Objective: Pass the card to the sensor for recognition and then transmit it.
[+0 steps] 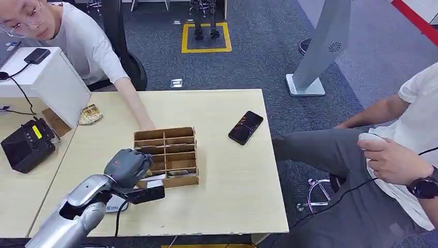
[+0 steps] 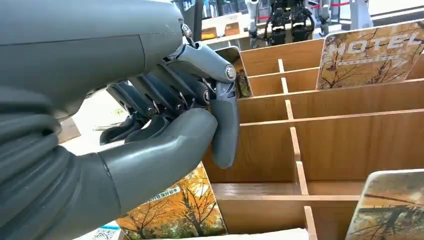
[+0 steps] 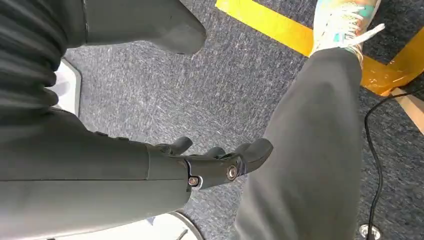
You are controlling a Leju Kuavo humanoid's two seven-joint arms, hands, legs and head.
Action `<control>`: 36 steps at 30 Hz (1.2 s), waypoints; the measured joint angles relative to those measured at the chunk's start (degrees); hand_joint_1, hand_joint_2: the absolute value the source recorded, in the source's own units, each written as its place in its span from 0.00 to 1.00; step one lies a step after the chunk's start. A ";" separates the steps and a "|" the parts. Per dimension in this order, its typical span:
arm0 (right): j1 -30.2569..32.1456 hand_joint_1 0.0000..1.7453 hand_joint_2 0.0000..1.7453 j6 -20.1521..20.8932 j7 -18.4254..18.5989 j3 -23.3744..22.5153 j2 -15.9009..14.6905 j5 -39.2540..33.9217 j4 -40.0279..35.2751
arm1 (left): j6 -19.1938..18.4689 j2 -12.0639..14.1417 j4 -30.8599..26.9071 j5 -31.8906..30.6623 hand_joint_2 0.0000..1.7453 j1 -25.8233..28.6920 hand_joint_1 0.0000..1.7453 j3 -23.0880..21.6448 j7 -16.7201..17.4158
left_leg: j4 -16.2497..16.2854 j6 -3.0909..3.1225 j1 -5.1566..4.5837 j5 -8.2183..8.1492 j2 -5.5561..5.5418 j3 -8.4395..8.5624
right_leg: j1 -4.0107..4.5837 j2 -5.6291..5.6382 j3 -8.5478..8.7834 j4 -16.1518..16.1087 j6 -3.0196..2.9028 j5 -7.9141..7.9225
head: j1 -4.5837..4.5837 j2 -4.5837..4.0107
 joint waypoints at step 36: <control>0.59 0.00 1.00 -0.96 -0.50 -0.39 0.04 -0.33 0.00 | 4.26 2.93 -9.42 5.20 1.00 -2.01 1.00 10.70 1.94 | 0.00 0.00 0.02 0.01 -0.01 -0.01 | 0.01 -0.02 -0.01 0.00 0.00 0.00 | 0.00 0.00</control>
